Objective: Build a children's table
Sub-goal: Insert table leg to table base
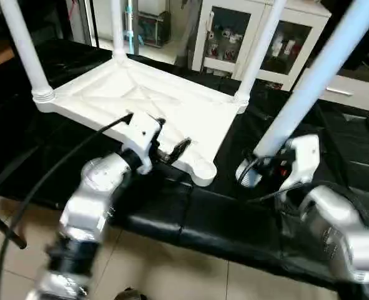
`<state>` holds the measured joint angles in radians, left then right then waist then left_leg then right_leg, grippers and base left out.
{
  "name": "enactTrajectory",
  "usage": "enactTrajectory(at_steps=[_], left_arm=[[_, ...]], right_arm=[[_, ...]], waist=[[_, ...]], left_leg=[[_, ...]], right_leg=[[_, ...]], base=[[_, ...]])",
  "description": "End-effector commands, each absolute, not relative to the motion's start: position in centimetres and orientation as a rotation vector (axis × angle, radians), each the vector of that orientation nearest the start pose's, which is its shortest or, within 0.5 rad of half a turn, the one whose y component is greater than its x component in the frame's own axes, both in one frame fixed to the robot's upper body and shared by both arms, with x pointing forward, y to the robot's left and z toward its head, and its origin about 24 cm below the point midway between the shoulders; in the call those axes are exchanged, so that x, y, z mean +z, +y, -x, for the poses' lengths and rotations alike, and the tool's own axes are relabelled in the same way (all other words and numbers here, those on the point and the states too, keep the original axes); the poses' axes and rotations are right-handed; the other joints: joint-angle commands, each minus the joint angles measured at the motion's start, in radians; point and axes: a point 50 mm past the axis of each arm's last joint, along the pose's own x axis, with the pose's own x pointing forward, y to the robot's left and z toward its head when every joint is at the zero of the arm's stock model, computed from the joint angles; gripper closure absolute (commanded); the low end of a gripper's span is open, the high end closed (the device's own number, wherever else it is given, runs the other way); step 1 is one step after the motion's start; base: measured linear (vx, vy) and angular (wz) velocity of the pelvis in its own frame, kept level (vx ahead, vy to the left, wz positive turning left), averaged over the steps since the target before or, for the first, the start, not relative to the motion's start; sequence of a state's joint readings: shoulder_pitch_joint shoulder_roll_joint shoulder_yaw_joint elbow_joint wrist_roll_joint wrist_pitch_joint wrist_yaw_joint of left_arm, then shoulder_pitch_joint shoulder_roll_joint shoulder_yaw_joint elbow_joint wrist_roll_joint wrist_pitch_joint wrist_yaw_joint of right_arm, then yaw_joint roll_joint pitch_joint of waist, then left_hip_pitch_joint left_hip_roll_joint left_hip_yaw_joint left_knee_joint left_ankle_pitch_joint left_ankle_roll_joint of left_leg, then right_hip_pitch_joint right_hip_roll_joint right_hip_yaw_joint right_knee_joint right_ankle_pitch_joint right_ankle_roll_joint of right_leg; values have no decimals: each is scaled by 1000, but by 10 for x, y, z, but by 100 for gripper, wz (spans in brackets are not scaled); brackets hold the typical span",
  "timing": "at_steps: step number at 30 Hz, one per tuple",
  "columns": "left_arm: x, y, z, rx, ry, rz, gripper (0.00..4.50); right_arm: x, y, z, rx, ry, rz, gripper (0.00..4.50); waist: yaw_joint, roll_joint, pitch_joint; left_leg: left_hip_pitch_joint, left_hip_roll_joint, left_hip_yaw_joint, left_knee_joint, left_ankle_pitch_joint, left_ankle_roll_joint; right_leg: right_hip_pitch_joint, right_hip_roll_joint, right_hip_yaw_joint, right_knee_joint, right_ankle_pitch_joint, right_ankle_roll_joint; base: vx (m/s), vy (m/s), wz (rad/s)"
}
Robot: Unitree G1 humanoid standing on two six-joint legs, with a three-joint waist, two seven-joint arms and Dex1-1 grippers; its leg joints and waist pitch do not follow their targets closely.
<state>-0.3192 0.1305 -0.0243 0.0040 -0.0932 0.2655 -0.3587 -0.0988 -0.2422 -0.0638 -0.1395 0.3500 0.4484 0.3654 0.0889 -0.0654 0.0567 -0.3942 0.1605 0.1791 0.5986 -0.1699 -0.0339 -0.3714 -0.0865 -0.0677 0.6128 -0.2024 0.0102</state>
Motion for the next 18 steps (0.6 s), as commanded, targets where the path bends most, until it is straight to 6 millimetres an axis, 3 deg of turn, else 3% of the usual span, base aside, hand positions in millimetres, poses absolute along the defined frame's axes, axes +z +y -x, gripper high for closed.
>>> enactTrajectory(at_steps=[1,4,6,8,10,13,18], left_arm=[[98,133,-298,-364,-13,-42,10],[94,132,-286,-333,-10,-52,10],[94,132,-285,-331,-6,-65,10],[95,134,-284,-318,-6,-60,10],[96,137,-283,-295,-9,-57,10],[97,139,-283,-284,-9,-52,10],[98,138,-282,-282,-7,-61,10]], right_arm=[[76,-170,-262,390,136,-133,265],[73,-163,-258,400,142,-159,265],[73,-161,-258,412,145,-157,265],[74,-159,-259,422,144,-155,265],[75,-159,-260,426,141,-152,265],[76,-161,-260,421,139,-149,265],[76,-162,-261,418,138,-146,265]], waist=[[3,9,-69],[4,9,-77],[6,12,-68],[7,12,-62],[7,13,-57],[3,10,-55],[2,12,-56]], left_leg=[[21,79,-35,-87,-212,-16],[21,78,-31,-72,-87,32],[23,77,-26,-75,-105,42],[29,81,-26,-82,-179,20],[33,83,-29,-91,-274,-27],[34,81,-31,-94,-322,-59],[33,79,-31,-93,-327,-67]], right_leg=[[29,-77,50,-60,-19,-179],[31,-71,50,-46,127,-195],[25,-67,50,-52,94,-196],[21,-66,51,-62,-9,-185],[16,-66,52,-73,-143,-157],[11,-66,54,-78,-200,-123],[7,-66,55,-82,-210,-104]], base=[[69,-15,-6],[40,-12,-4],[0,0,0],[0,0,0],[0,0,0],[0,0,0],[0,0,0]])
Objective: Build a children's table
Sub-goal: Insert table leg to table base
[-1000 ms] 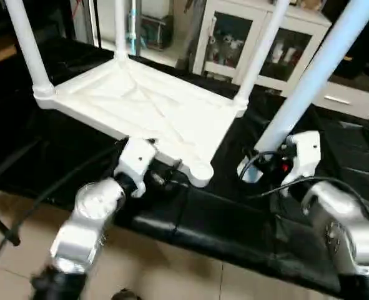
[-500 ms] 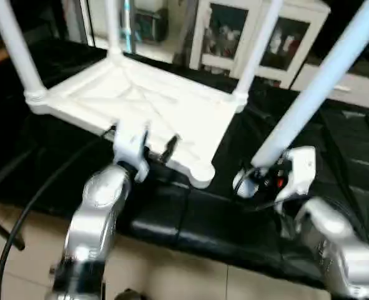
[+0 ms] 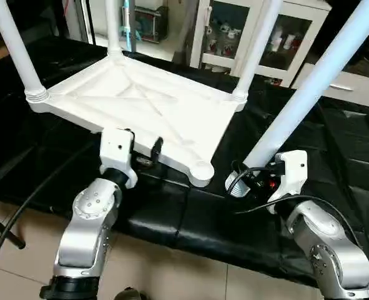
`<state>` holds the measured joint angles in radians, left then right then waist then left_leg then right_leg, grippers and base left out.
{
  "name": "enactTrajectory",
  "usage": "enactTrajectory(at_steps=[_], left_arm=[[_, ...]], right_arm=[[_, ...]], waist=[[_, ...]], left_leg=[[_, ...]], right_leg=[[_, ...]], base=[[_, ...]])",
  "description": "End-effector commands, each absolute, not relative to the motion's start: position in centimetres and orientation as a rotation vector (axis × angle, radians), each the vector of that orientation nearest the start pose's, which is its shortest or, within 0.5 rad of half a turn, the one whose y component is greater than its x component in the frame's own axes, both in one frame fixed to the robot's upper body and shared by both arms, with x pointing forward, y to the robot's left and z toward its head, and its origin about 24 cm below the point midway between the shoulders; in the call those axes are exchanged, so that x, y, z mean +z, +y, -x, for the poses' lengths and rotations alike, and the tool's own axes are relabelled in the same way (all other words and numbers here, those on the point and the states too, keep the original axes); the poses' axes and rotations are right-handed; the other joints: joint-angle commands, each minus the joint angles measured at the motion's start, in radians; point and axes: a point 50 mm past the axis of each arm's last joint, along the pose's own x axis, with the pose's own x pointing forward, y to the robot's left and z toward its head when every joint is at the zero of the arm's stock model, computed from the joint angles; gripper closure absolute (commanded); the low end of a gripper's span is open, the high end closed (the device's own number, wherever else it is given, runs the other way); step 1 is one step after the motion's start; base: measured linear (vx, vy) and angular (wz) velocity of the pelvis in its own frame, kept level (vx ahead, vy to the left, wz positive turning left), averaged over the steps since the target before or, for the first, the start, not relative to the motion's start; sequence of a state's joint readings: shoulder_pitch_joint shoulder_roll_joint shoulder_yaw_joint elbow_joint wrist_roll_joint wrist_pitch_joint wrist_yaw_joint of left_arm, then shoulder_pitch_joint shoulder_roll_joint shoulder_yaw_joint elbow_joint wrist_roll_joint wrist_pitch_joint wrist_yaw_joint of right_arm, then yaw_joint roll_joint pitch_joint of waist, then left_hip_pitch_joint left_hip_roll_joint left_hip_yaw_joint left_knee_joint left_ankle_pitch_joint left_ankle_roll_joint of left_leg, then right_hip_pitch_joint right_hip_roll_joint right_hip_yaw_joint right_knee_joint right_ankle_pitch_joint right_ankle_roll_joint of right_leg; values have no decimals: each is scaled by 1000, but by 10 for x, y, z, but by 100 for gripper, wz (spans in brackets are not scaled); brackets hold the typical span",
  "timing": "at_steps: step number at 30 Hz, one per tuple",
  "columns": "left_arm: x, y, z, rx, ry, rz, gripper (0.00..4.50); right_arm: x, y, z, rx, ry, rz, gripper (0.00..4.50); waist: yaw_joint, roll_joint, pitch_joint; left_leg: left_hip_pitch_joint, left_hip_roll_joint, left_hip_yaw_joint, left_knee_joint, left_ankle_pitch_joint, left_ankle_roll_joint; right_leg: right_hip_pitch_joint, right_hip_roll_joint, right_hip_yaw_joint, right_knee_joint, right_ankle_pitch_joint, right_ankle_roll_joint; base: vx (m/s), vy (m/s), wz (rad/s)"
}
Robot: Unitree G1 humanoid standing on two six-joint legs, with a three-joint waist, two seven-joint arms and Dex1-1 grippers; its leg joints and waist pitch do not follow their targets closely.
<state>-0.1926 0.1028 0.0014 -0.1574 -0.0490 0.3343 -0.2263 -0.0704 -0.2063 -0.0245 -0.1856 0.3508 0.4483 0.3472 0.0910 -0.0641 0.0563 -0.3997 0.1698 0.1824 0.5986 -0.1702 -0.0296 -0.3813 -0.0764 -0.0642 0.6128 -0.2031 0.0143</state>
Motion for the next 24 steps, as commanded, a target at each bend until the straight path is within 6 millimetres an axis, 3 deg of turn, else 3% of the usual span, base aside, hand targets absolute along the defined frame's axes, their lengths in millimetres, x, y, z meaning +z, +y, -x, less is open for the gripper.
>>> enactTrajectory(at_steps=[1,3,5,9,11,12,13,14,15,16,19,21,22,24], left_arm=[[99,138,-282,-285,-7,-61,10],[99,137,-282,-292,-8,-50,10],[99,136,-281,-298,-5,-41,10],[100,137,-281,-292,-4,-40,10],[100,137,-281,-290,-3,-39,10],[100,137,-281,-289,-3,-39,10],[100,137,-281,-289,-3,-39,10],[100,137,-281,-289,-2,-38,10],[100,137,-281,-290,-1,-38,10],[100,137,-281,-290,0,-38,10],[100,137,-281,-291,1,-37,10],[100,136,-281,-291,0,-36,10],[100,136,-281,-292,0,-35,10],[100,136,-281,-292,0,-34,10]], right_arm=[[76,-162,-261,420,139,-146,265],[76,-160,-260,425,140,-149,265],[75,-159,-259,430,141,-150,265],[75,-156,-259,438,143,-153,265],[75,-155,-259,442,144,-154,265],[75,-155,-259,443,144,-154,265],[75,-155,-259,444,144,-154,265],[75,-155,-259,444,145,-153,265],[75,-155,-259,445,145,-154,265],[75,-155,-259,446,145,-154,265],[75,-154,-259,450,144,-153,265],[75,-154,-259,451,144,-151,265],[75,-155,-259,451,145,-150,265],[75,-155,-259,451,145,-149,265]], waist=[[0,11,-56],[0,10,-57],[1,9,-57],[-5,13,-44],[-17,14,-29],[-21,16,-30],[-22,18,-28],[-27,17,-34],[-27,23,-36],[-34,22,-44],[-40,19,-56],[-40,19,-63],[-33,15,-69],[-27,13,-74]], left_leg=[[38,70,-34,-93,-323,-71],[36,70,-34,-93,-306,-67],[43,70,-34,-94,-348,-70],[74,67,-40,-99,-578,-75],[104,61,-43,-96,-687,-69],[106,62,-48,-99,-690,-71],[108,63,-49,-101,-696,-74],[97,64,-54,-107,-675,-73],[105,64,-52,-112,-664,-70],[101,65,-54,-115,-625,-60],[95,65,-44,-118,-505,-20],[93,61,-33,-112,-393,22],[82,49,-21,-98,-268,69],[74,40,-16,-86,-156,114]], right_leg=[[17,-76,52,-81,-204,-109],[18,-75,51,-78,-175,-113],[21,-77,50,-80,-215,-109],[22,-73,37,-114,-485,-72],[28,-67,14,-149,-658,-49],[43,-69,8,-156,-671,-42],[47,-69,5,-158,-668,-41],[68,-70,4,-153,-633,-43],[68,-69,4,-154,-592,-54],[80,-68,5,-146,-524,-73],[91,-64,10,-126,-354,-131],[99,-63,10,-113,-236,-175],[116,-64,13,-102,-143,-205],[130,-61,13,-90,-71,-223]], base=[[0,0,0],[0,0,0],[0,0,0],[0,0,0],[0,0,0],[0,0,0],[64,32,-15],[64,32,-15],[62,33,-12],[0,0,0],[102,15,-5],[101,-6,0],[99,-18,3],[102,-19,3]])
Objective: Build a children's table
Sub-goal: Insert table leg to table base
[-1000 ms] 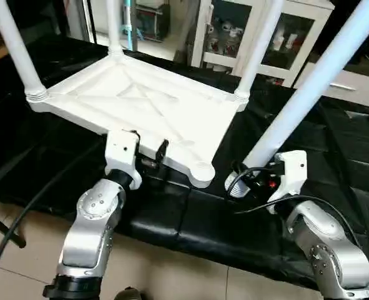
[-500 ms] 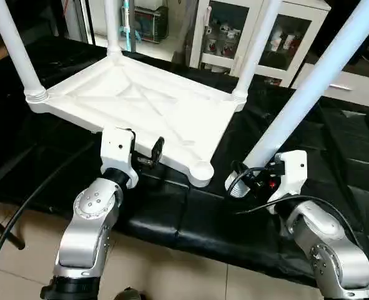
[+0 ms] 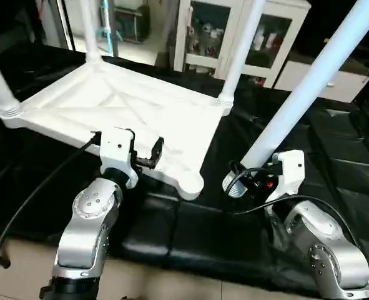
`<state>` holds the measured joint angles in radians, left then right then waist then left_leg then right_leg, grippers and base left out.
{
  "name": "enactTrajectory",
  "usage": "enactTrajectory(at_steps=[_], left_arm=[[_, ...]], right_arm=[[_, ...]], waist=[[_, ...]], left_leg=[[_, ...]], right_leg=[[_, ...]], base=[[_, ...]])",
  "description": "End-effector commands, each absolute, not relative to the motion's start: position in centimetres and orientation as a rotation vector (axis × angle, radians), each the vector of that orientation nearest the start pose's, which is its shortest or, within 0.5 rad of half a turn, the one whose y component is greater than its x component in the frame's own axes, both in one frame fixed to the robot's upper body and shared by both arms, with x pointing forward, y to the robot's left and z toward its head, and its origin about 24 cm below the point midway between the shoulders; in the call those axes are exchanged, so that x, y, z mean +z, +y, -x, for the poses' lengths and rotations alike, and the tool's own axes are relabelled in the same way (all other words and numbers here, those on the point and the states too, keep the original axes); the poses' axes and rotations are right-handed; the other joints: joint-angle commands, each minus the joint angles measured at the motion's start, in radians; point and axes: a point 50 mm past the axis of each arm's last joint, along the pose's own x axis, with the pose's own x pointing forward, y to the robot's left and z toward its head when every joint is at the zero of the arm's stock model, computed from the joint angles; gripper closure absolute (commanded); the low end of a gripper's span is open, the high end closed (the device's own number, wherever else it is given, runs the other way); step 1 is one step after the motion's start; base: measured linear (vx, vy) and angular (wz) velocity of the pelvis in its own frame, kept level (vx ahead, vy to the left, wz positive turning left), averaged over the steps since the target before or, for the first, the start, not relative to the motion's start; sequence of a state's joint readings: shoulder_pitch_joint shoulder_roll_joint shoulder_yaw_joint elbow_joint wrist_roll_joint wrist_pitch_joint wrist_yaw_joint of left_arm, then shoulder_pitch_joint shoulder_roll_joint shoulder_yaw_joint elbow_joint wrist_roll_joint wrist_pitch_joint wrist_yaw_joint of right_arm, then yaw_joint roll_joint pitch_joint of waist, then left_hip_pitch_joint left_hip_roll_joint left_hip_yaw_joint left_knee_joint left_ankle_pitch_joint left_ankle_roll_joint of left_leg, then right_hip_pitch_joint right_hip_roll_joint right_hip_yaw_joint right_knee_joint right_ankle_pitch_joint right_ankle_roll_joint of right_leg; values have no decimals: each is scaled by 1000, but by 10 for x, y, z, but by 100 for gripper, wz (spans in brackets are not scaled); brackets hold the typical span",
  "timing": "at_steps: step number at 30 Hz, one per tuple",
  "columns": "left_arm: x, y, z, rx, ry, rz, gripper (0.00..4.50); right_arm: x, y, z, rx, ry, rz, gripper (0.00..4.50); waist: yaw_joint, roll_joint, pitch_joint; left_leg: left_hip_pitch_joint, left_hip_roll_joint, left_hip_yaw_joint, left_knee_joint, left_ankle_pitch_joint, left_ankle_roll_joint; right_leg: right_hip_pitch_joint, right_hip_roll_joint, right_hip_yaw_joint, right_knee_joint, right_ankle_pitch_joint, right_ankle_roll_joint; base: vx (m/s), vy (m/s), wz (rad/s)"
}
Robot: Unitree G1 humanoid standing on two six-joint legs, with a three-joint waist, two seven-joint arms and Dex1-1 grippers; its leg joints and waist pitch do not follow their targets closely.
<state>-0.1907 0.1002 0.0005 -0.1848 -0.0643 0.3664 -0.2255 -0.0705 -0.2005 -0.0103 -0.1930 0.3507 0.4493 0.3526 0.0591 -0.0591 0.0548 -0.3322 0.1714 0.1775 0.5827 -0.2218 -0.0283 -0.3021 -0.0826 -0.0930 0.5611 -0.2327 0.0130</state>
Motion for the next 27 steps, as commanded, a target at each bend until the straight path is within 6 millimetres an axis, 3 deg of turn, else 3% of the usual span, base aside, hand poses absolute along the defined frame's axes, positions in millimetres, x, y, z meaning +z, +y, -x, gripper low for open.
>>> enactTrajectory(at_steps=[1,3,4,5,6,7,8,9,10,11,12,13,14,15,16,17,18,19,20,21,22,23,24,25,27], left_arm=[[100,136,-281,-292,-1,-34,10],[100,136,-280,-295,-1,-35,10],[100,136,-280,-295,-1,-35,10],[100,136,-280,-295,-1,-35,10],[101,136,-280,-296,-4,-34,10],[101,136,-280,-296,-5,-34,10],[100,137,-279,-296,-4,-34,10],[100,137,-279,-296,-4,-34,10],[100,137,-279,-296,1,-41,10],[99,137,-279,-296,2,-43,10],[99,137,-279,-296,2,-44,10],[99,137,-280,-294,4,-46,10],[99,137,-280,-293,5,-47,10],[99,137,-280,-299,8,-55,10],[98,136,-281,-319,15,-61,10],[98,135,-281,-331,18,-61,10],[98,135,-281,-331,18,-61,10],[97,133,-281,-360,25,-82,10],[97,130,-281,-405,28,-101,10],[97,129,-282,-428,28,-113,10],[97,129,-282,-441,28,-119,10],[97,130,-285,-429,36,-128,10],[96,132,-286,-419,42,-133,10],[96,134,-288,-406,49,-138,10],[94,137,-291,-389,63,-155,10]], right_arm=[[75,-155,-259,450,145,-148,265],[76,-155,-260,449,146,-146,265],[76,-155,-260,448,146,-145,265],[76,-155,-260,448,146,-145,265],[76,-155,-259,447,146,-145,265],[75,-156,-259,447,146,-146,265],[75,-156,-259,445,147,-145,265],[75,-156,-259,445,147,-145,265],[75,-156,-259,443,148,-144,265],[75,-156,-259,442,148,-145,265],[75,-156,-259,441,148,-145,265],[75,-156,-259,440,148,-145,265],[75,-156,-259,440,149,-145,265],[75,-156,-259,439,149,-146,265],[75,-156,-259,438,148,-146,265],[75,-156,-259,437,148,-146,265],[75,-156,-259,437,148,-146,265],[75,-156,-259,437,148,-146,265],[75,-156,-260,437,147,-146,265],[75,-156,-260,435,146,-145,265],[75,-157,-260,434,146,-144,265],[75,-157,-260,433,146,-143,265],[75,-157,-260,433,145,-142,265],[75,-158,-260,431,145,-141,265],[75,-158,-260,428,145,-135,265]], waist=[[8,9,-73],[8,9,-80],[2,5,-86],[2,1,-89],[6,-2,-94],[8,-5,-98],[15,-10,-98],[21,-14,-100],[24,-13,-94],[27,-10,-91],[30,-8,-83],[33,-2,-75],[33,0,-62],[32,4,-53],[31,8,-44],[28,6,-37],[27,5,-27],[25,4,-21],[24,5,-25],[24,7,-28],[22,8,-32],[24,18,-34],[21,13,-38],[23,17,-43],[23,15,-44]], left_leg=[[7,37,-11,-67,-76,126],[13,33,-16,-56,26,174],[17,30,-30,-31,234,246],[15,27,-33,-18,317,262],[17,26,-42,3,474,272],[18,25,-44,13,548,266],[8,19,-43,25,646,230],[-6,18,-42,29,672,179],[-15,20,-39,21,590,125],[-17,24,-37,14,516,101],[-19,37,-36,-3,351,64],[-19,45,-35,-13,256,46],[-15,56,-34,-31,54,12],[-12,61,-36,-47,-93,-26],[-3,63,-35,-58,-223,-56],[-1,63,-34,-64,-285,-70],[10,61,-35,-66,-393,-99],[15,59,-38,-66,-444,-111],[16,55,-47,-66,-475,-122],[12,55,-50,-69,-459,-122],[4,56,-51,-74,-430,-120],[2,56,-52,-77,-417,-121],[-2,57,-50,-79,-391,-119],[-8,57,-48,-81,-342,-113],[-11,57,-46,-83,-315,-101]], right_leg=[[52,-53,41,-36,-24,-225],[52,-43,35,-18,59,-231],[31,-34,35,16,230,-232],[25,-34,39,30,307,-230],[6,-34,49,53,454,-231],[-1,-34,56,64,531,-227],[-7,-30,73,78,665,-202],[-6,-29,83,86,743,-179],[-5,-30,89,81,726,-158],[-5,-33,90,74,683,-154],[-6,-43,91,58,558,-158],[-10,-48,90,48,465,-167],[-18,-54,91,29,249,-184],[-18,-59,92,15,65,-181],[-29,-61,93,-1,-106,-166],[-34,-60,94,-12,-203,-152],[-47,-65,95,-32,-388,-116],[-55,-68,95,-44,-479,-96],[-53,-73,91,-54,-572,-59],[-54,-75,92,-56,-570,-43],[-48,-73,91,-52,-518,-44],[-46,-72,90,-48,-485,-47],[-42,-68,88,-43,-413,-58],[-39,-65,89,-35,-325,-73],[-40,-62,87,-30,-289,-84]], base=[[105,-15,3],[105,-14,3],[52,-6,2],[88,-12,4],[62,-14,8],[65,-22,13],[0,0,0],[0,0,0],[-63,-20,3],[-63,-20,3],[-101,-27,1],[-59,-14,0],[-124,-24,1],[-141,-17,2],[-141,-17,2],[-145,-9,3],[-149,-1,2],[-203,5,-1],[-134,8,-2],[-99,12,-6],[-82,18,-8],[-82,18,-8],[-55,28,-9],[0,0,0],[0,0,0]])
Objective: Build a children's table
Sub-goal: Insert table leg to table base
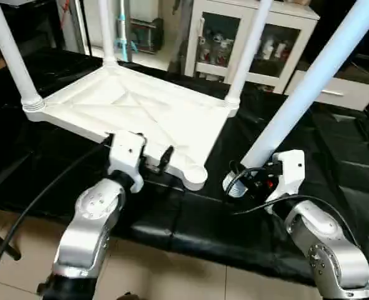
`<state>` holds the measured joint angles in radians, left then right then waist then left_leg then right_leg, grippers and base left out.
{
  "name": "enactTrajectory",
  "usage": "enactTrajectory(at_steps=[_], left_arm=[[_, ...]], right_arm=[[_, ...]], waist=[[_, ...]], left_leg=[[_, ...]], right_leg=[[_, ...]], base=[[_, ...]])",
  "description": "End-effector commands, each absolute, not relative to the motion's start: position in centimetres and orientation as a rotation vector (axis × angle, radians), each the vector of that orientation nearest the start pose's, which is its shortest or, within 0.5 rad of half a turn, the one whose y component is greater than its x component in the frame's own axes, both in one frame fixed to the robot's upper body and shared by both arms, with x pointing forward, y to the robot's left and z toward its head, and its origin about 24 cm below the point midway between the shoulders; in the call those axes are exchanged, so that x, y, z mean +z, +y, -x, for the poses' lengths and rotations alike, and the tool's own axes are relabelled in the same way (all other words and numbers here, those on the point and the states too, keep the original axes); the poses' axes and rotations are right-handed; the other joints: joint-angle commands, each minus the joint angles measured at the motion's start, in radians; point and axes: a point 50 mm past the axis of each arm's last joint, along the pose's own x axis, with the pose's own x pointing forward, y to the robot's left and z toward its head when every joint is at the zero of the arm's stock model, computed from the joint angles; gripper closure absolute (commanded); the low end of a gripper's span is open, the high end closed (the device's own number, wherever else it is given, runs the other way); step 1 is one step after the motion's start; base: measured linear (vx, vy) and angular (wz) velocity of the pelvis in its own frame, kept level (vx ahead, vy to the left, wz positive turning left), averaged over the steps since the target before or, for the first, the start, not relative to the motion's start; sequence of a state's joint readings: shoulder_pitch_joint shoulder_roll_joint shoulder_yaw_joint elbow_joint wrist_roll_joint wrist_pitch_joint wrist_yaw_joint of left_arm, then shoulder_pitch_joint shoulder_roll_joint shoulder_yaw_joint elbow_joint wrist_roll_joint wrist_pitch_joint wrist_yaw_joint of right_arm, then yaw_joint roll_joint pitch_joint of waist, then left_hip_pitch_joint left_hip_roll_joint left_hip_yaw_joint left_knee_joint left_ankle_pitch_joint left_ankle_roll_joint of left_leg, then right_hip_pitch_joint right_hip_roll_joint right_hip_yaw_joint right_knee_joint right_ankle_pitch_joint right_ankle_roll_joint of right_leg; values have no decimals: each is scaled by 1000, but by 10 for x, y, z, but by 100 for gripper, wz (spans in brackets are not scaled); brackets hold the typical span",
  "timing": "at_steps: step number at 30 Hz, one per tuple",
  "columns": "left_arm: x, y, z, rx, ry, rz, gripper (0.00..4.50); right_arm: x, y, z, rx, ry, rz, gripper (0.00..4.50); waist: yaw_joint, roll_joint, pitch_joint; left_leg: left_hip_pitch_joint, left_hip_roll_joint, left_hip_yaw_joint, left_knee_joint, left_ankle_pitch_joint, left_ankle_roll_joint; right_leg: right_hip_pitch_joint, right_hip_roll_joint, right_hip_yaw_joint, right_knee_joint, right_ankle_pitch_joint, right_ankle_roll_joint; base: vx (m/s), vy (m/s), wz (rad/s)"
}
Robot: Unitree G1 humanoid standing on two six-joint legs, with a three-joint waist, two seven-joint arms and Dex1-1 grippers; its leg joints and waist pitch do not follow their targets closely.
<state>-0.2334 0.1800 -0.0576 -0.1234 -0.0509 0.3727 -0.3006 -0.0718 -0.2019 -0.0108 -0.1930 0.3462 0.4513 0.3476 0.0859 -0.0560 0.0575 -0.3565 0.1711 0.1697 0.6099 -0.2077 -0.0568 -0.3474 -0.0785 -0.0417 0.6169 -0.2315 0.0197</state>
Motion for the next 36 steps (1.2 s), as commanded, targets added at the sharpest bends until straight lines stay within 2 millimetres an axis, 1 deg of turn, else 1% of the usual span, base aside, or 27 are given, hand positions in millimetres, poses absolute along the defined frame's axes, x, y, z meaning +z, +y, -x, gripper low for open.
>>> enactTrajectory(at_steps=[1,2,3,5,6,7,8,9,10,11,12,13,14,15,17,19,20,21,22,23,26,28,29,32,33,34,36], left_arm=[[92,138,-293,-393,77,-163,10],[90,137,-297,-462,100,-193,10],[88,136,-298,-498,116,-206,10],[83,134,-303,-665,190,-293,10],[80,134,-304,-742,227,-375,10],[78,136,-305,-811,252,-449,10],[77,137,-305,-860,273,-502,10],[77,137,-305,-860,273,-502,10],[80,142,-310,-970,324,-579,10],[84,147,-315,-1050,378,-658,10],[87,149,-318,-1080,395,-713,10],[88,150,-322,-1088,403,-764,10],[89,151,-324,-1097,409,-795,10],[89,151,-327,-1102,418,-821,10],[91,146,-341,-1097,403,-940,10],[92,143,-346,-1085,391,-968,10],[93,140,-352,-1078,388,-996,10],[93,140,-353,-1080,392,-1006,10],[92,138,-355,-1093,398,-1015,10],[90,138,-357,-1103,410,-1022,10],[83,140,-361,-1106,456,-1077,10],[81,143,-363,-1099,481,-1084,10],[80,145,-364,-1090,490,-1081,10],[80,146,-367,-1093,499,-1029,10],[80,145,-367,-1100,497,-1006,25],[79,141,-365,-1137,501,-938,25],[78,140,-364,-1151,507,-923,54]], right_arm=[[75,-158,-260,429,145,-133,265],[75,-158,-261,430,147,-125,265],[75,-158,-261,433,148,-121,265],[75,-159,-263,454,148,-104,265],[76,-159,-263,468,149,-94,265],[76,-160,-263,483,150,-86,265],[77,-160,-264,495,151,-81,265],[77,-160,-264,495,151,-81,265],[78,-164,-264,519,156,-57,265],[79,-170,-264,537,162,-31,265],[79,-172,-264,544,165,-22,265],[80,-174,-264,548,167,-14,265],[80,-175,-264,551,169,-10,265],[80,-176,-264,553,170,-3,265],[81,-178,-265,556,167,1,265],[81,-177,-266,556,165,0,265],[81,-177,-266,560,163,0,265],[81,-176,-266,563,163,-1,265],[81,-175,-266,572,161,-1,265],[81,-173,-265,579,161,-3,265],[80,-171,-264,589,161,-3,265],[81,-171,-263,592,159,-3,265],[81,-171,-263,591,157,-2,265],[81,-174,-263,581,153,-2,265],[81,-174,-263,579,152,-2,265],[81,-174,-262,576,153,-3,265],[80,-174,-262,575,154,-3,265]], waist=[[-7,11,-44],[-8,6,-43],[-3,7,-46],[0,7,-48],[0,6,-48],[5,11,-59],[2,10,-61],[5,14,-69],[2,14,-67],[6,17,-73],[10,13,-77],[9,10,-80],[11,11,-80],[10,9,-76],[12,12,-75],[13,10,-74],[14,15,-73],[15,13,-73],[16,15,-72],[16,13,-72],[19,16,-73],[20,16,-73],[22,20,-74],[25,20,-73],[26,19,-73],[26,16,-73],[30,17,-74]], left_leg=[[17,57,-37,-110,-376,-76],[16,55,-36,-110,-390,-78],[21,52,-35,-107,-386,-75],[25,52,-32,-107,-372,-74],[22,50,-32,-107,-362,-74],[19,53,-31,-106,-291,-67],[12,55,-30,-108,-247,-62],[7,56,-28,-105,-176,-48],[5,52,-24,-101,-175,-45],[13,49,-18,-95,-162,-42],[10,44,-15,-89,-115,-25],[1,44,-14,-84,-52,-9],[3,45,-12,-82,-37,-1],[0,45,-10,-82,-42,14],[1,50,-10,-83,-68,17],[3,54,-11,-84,-100,8],[3,55,-12,-86,-112,4],[5,55,-12,-86,-131,-2],[4,57,-13,-88,-140,-7],[4,56,-12,-88,-146,-10],[6,55,-13,-88,-152,-12],[4,57,-15,-89,-154,-14],[6,57,-15,-88,-157,-15],[6,57,-14,-88,-166,-16],[7,59,-14,-89,-164,-16],[7,59,-13,-88,-160,-12],[8,59,-13,-88,-156,-9]], right_leg=[[-3,-68,35,-94,-354,-91],[-4,-69,35,-97,-378,-89],[-10,-72,38,-102,-407,-80],[-19,-71,42,-101,-387,-80],[-17,-71,42,-101,-374,-80],[-13,-67,42,-84,-259,-89],[-8,-66,41,-74,-188,-102],[-3,-62,35,-63,-78,-125],[-9,-60,37,-63,-56,-134],[-11,-58,36,-57,-12,-154],[-7,-56,38,-54,36,-161],[-1,-57,37,-44,124,-177],[-4,-58,36,-41,149,-188],[-4,-62,36,-42,145,-205],[-2,-68,36,-44,111,-224],[-1,-71,37,-46,74,-230],[-2,-72,37,-48,63,-231],[-2,-73,37,-50,43,-229],[-1,-74,38,-51,33,-231],[-3,-72,38,-53,26,-229],[-3,-72,38,-54,25,-229],[0,-75,38,-51,40,-237],[-1,-76,38,-51,40,-240],[0,-76,38,-51,42,-250],[0,-77,38,-50,50,-255],[-1,-76,38,-50,55,-260],[0,-78,38,-50,57,-265]], base=[[0,0,0],[0,0,0],[0,0,0],[0,0,0],[0,0,0],[0,0,0],[0,0,0],[54,2,-7],[0,0,0],[0,0,0],[0,0,0],[0,0,0],[0,0,0],[0,0,0],[0,0,0],[0,0,0],[0,0,0],[0,0,0],[0,0,0],[0,0,0],[0,0,0],[0,0,0],[0,0,0],[0,0,0],[0,0,0],[0,0,0],[0,0,0]])
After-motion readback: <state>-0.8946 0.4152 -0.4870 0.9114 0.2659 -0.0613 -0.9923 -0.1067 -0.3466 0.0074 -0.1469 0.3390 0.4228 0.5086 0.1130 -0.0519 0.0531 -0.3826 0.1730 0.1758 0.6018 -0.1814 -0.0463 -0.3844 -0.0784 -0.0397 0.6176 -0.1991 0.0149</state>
